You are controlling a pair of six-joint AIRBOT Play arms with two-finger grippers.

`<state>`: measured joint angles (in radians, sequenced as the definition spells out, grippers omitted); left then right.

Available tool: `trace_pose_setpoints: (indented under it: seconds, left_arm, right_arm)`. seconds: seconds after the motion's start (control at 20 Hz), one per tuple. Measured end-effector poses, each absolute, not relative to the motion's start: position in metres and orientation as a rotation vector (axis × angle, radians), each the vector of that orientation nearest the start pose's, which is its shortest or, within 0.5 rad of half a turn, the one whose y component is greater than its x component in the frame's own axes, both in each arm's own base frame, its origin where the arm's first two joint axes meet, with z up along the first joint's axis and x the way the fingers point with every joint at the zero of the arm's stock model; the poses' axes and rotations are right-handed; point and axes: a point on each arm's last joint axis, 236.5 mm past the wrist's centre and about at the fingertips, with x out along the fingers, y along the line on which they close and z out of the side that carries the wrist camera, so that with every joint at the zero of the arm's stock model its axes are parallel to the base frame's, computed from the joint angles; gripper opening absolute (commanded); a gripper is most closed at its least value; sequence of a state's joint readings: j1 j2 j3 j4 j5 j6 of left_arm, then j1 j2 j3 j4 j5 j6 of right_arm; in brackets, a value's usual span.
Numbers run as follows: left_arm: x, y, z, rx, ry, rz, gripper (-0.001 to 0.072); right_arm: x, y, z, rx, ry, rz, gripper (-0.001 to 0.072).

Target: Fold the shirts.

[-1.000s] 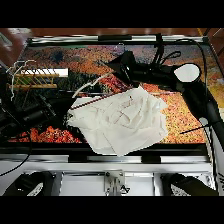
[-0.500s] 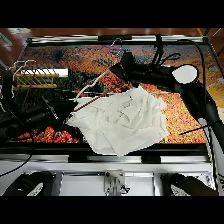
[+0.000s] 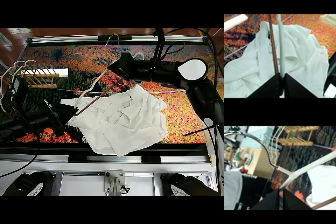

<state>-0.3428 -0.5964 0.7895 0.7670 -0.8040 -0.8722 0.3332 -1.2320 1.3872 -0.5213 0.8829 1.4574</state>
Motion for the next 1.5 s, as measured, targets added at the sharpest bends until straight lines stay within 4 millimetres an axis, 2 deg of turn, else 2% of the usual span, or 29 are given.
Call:
trace_pose_setpoints:
  seconds: [0.1,0.2,0.25,0.4,0.45,0.65,0.7,0.75,1.0,1.2,1.25,1.35,1.45,1.5]
  left_arm:
    - [0.26,-0.221,0.19,0.044,0.428,-0.887,0.0059]
    - [0.263,-0.222,0.182,0.055,0.452,-0.886,0.0109]
    - [0.264,-0.222,0.177,0.057,0.467,-0.886,0.0189]
    - [0.27,-0.224,0.161,0.059,0.52,-0.887,0.0241]
    - [0.272,-0.225,0.156,0.059,0.537,-0.888,0.0311]
    - [0.275,-0.228,0.145,0.067,0.566,-0.901,0.0355]
    - [0.275,-0.229,0.144,0.069,0.566,-0.906,0.0412]
    - [0.275,-0.23,0.143,0.07,0.566,-0.911,0.0413]
    - [0.271,-0.24,0.135,0.08,0.588,-0.946,0.0403]
    - [0.268,-0.252,0.121,0.088,0.628,-0.981,0.0389]
    - [0.268,-0.253,0.117,0.089,0.639,-0.983,0.0328]
    - [0.271,-0.255,0.112,0.089,0.65,-0.982,0.0132]
    - [0.277,-0.255,0.111,0.082,0.643,-0.965,0.0048]
    - [0.281,-0.255,0.111,0.083,0.633,-0.954,0.0048]
  right_arm:
    - [0.38,0.3,0.25,0.68,0.754,0.88,0.0073]
    - [0.375,0.299,0.252,0.645,0.746,0.894,0.0073]
    - [0.373,0.299,0.253,0.63,0.743,0.902,0.0072]
    - [0.369,0.299,0.253,0.593,0.737,0.916,0.0071]
    - [0.369,0.299,0.253,0.587,0.732,0.918,0.0072]
    - [0.367,0.299,0.253,0.561,0.725,0.927,0.0071]
    - [0.367,0.299,0.251,0.552,0.724,0.927,0.0071]
    - [0.367,0.3,0.25,0.539,0.723,0.927,0.0071]
    - [0.36,0.317,0.247,0.485,0.705,0.933,0.0071]
    - [0.361,0.324,0.25,0.483,0.679,0.927,0.0071]
    - [0.362,0.324,0.251,0.485,0.673,0.922,0.0071]
    - [0.362,0.325,0.252,0.489,0.671,0.92,0.0071]
    - [0.361,0.326,0.253,0.491,0.667,0.921,0.0071]
    - [0.361,0.328,0.255,0.493,0.66,0.922,0.0071]
